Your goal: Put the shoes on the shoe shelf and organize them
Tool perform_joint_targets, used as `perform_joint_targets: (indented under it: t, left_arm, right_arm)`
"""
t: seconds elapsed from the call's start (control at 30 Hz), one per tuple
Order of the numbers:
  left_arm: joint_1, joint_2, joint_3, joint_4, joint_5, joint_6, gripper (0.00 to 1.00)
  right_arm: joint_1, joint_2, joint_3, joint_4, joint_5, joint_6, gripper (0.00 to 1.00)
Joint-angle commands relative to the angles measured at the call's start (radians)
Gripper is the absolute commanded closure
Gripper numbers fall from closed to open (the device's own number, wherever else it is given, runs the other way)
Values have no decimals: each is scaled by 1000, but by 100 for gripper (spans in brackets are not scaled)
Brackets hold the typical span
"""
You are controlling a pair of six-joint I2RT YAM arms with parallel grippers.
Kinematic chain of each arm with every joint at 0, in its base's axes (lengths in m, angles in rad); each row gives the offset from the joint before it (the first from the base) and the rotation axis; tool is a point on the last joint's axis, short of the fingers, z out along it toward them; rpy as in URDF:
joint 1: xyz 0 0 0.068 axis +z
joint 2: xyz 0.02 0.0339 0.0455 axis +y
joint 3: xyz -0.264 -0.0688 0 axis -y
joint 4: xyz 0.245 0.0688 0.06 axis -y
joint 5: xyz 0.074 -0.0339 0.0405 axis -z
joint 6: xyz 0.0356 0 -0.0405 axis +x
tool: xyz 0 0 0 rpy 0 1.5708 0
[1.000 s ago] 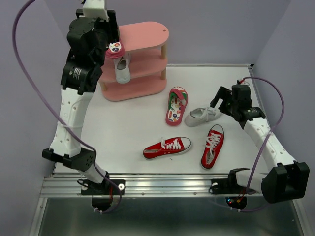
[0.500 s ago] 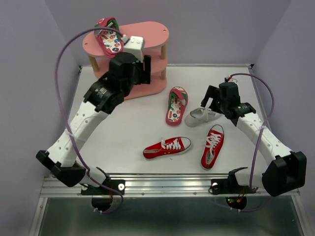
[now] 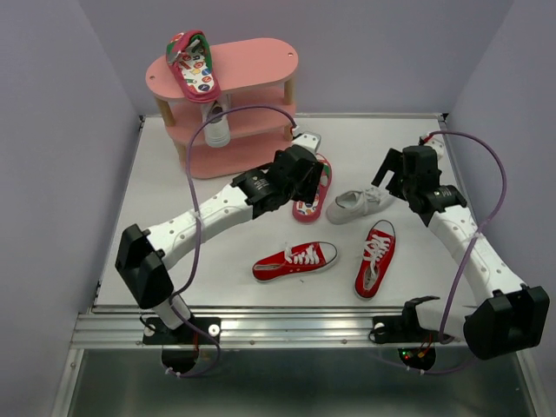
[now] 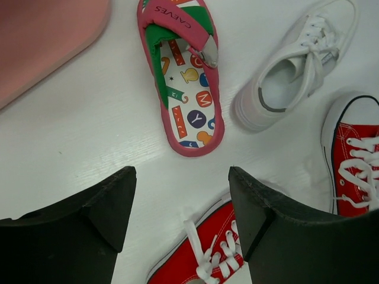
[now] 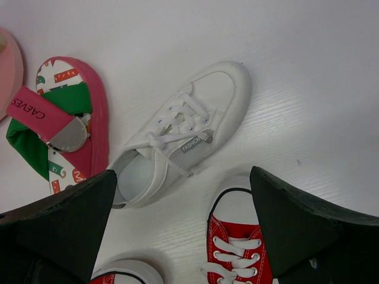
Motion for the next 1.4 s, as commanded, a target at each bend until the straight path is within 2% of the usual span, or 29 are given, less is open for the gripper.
perform_joint_targets:
  t: [0.0,0.27,0.57,0.73,0.83,0.97,1.17,1.23,1.3,1.33,1.37]
  left_arm:
    - [10,66,-39,155,-75,-11,25]
    - [102,239,-53,342,-5,-9,21]
    - [148,411,13,407,38,20,23]
    - [168,474,48,433,48,34,29]
    - [178,495,65,453,57,43,41]
    - [178,503,84,459,75,50,49]
    - [176,509,102,468,71,61,46]
    - [176,519,117,468,75,66,52]
    - [176,532,127,468,78,75,70]
    - [176,535,137,465,81,78,86]
    - [176,537,142,461,83,80,95]
  right_arm:
    - [-11,-43,3,-12,40,-17,0]
    - [-11,-72,-7,-38,42,-20,0]
    - [-11,-79,-13,-41,26,-12,0]
    - [-11,-74,-8,-40,19,-11,0]
    - [-11,-66,-5,-40,14,-11,0]
    - [-11,-62,-7,-38,8,-9,0]
    - [-11,-48,-7,-38,-9,2,0]
    - [-11,-45,-7,-38,-17,2,0]
    - [-11,-42,-8,-37,-18,3,0]
    - [-11,-42,-8,-40,-23,5,0]
    - [-11,-42,-10,-38,-24,3,0]
